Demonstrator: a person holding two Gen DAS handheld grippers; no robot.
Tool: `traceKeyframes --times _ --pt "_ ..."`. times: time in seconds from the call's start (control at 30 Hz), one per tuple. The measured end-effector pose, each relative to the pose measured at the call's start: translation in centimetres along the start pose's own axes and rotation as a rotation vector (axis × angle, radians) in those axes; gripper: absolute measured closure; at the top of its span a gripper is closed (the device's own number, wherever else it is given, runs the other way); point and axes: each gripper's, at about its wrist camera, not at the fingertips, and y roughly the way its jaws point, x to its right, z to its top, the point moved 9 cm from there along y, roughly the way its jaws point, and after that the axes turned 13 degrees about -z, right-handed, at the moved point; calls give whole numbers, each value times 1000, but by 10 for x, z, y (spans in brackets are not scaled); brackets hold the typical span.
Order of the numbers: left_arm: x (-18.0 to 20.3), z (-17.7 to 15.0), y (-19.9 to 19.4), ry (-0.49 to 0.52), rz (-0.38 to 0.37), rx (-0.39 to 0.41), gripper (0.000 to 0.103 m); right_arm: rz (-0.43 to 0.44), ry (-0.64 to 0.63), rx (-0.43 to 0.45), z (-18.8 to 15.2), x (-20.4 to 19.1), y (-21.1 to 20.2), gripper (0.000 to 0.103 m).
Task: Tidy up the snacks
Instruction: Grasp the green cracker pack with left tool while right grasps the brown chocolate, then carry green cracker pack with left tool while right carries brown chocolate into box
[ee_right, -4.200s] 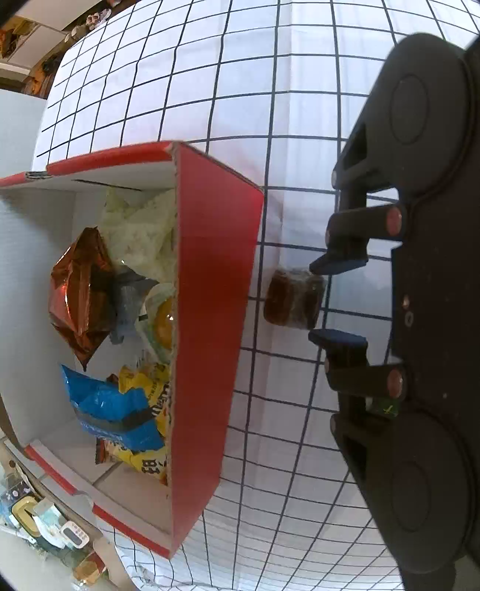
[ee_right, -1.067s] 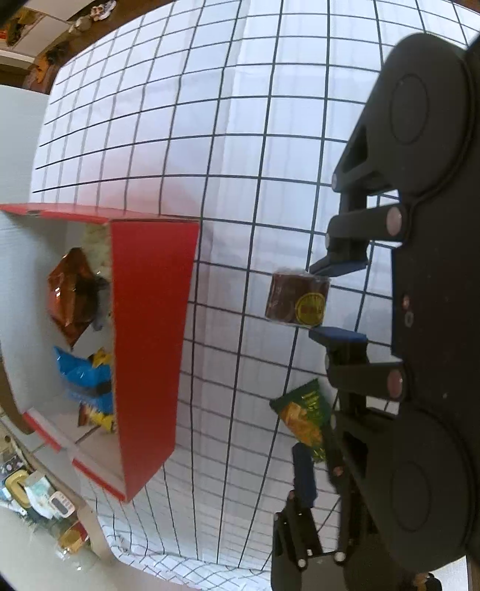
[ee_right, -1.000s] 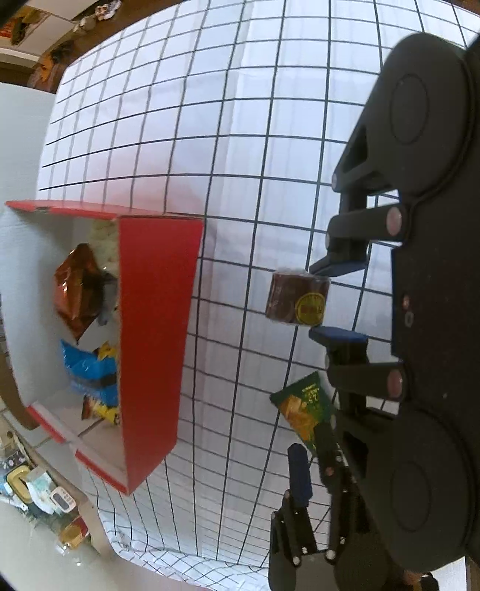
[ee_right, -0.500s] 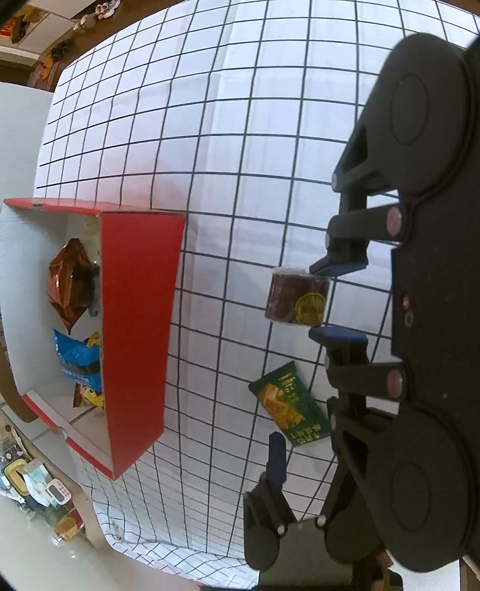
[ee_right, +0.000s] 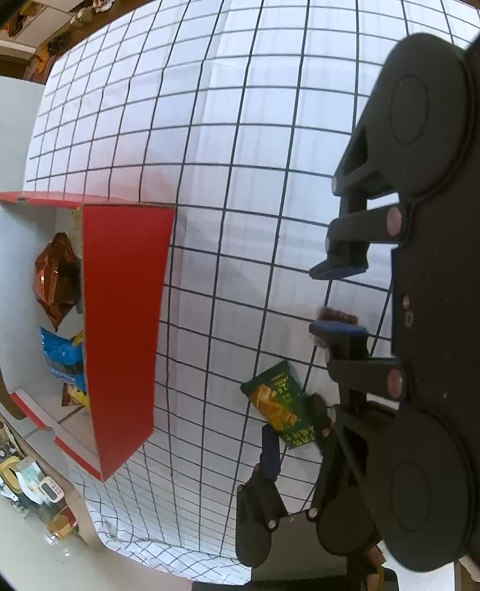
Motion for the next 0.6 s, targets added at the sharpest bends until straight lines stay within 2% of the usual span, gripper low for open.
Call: traceKeyframes --times 0.07,0.33,0.47,0.53,0.6 --pt "0 -1 -2 -6 3 2 60 27 -11 -27 -4 -4 4 76" --pt "1 -5 -5 -49 22 12 60 4 5 -86 -10 -13 28 62" --pt "1 -7 -6 -69 28 19 60 8 6 -82 -11 -21 34 63" --pt "0 -7 -6 -78 33 22 60 6 -4 -79 -12 -25 34 73" --pt "-1 -8 -7 -96 32 27 60 6 -13 -75 -14 -29 34 75"
